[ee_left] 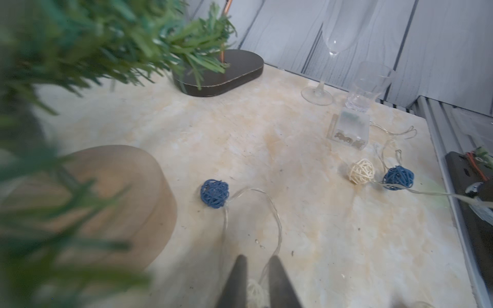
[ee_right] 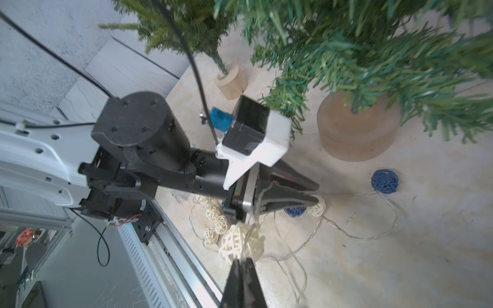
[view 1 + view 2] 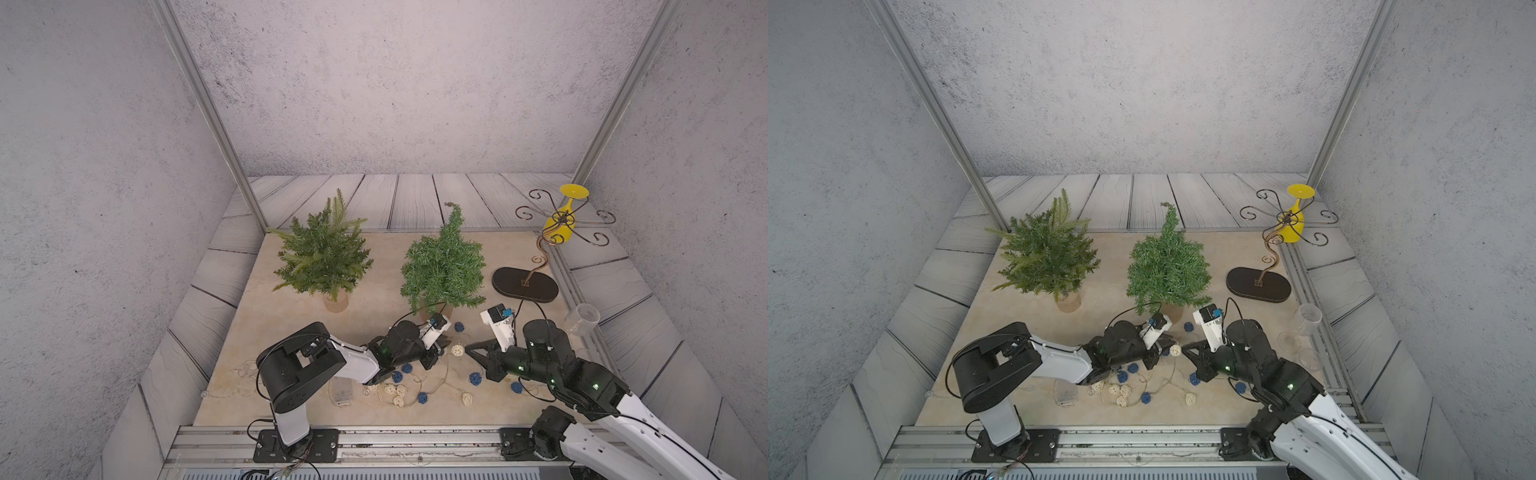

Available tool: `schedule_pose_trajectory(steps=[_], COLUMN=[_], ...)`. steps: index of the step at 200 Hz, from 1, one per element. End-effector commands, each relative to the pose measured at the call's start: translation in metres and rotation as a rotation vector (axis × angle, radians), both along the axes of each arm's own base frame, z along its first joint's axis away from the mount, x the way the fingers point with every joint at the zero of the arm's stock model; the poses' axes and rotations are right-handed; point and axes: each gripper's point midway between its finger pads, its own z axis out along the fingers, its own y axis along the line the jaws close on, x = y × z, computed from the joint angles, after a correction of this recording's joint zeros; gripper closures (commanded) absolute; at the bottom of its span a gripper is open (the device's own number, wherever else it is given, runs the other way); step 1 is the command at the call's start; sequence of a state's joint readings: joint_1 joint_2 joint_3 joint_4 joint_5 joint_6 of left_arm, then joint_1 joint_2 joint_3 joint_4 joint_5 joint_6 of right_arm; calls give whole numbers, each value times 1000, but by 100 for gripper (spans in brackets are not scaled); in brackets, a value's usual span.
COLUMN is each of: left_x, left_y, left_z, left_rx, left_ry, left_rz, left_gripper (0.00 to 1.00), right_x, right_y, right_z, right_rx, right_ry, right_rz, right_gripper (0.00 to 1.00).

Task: Wrap string light around the christmas tree
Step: Pick up the light string from the center of the board.

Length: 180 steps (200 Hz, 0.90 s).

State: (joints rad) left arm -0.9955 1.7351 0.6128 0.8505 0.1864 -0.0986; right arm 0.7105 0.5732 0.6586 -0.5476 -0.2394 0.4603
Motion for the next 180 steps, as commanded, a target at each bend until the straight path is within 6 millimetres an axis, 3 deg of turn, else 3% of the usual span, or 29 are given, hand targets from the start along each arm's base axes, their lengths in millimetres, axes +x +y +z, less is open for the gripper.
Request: schedule_pose_trajectory(steps=[1, 42, 75, 103, 152, 180], left_x=[2, -8, -10, -12, -10, -11], left_y=[13, 61, 93, 99, 96, 97], left_z=[48, 132, 180, 185, 178, 176], left_rx=[-80, -82, -74, -46, -16, -26], left_ry=[-69, -148, -201, -217, -204, -194], left_rz=[61, 155, 239, 237, 234, 235], left_gripper=[100, 100, 100, 100, 100, 99], right_x=[19, 42, 46, 45, 52, 55], right_y=[-25, -35, -6, 26, 44, 68], right_z=[4, 32, 71, 84, 130, 155], right_rx=[-33, -60, 34, 90, 95, 123], right_ry=[-51, -131, -171, -148, -221, -222], right_rz=[-182, -290, -186, -57, -4, 93], right_gripper=[100, 100, 100, 100, 100, 100])
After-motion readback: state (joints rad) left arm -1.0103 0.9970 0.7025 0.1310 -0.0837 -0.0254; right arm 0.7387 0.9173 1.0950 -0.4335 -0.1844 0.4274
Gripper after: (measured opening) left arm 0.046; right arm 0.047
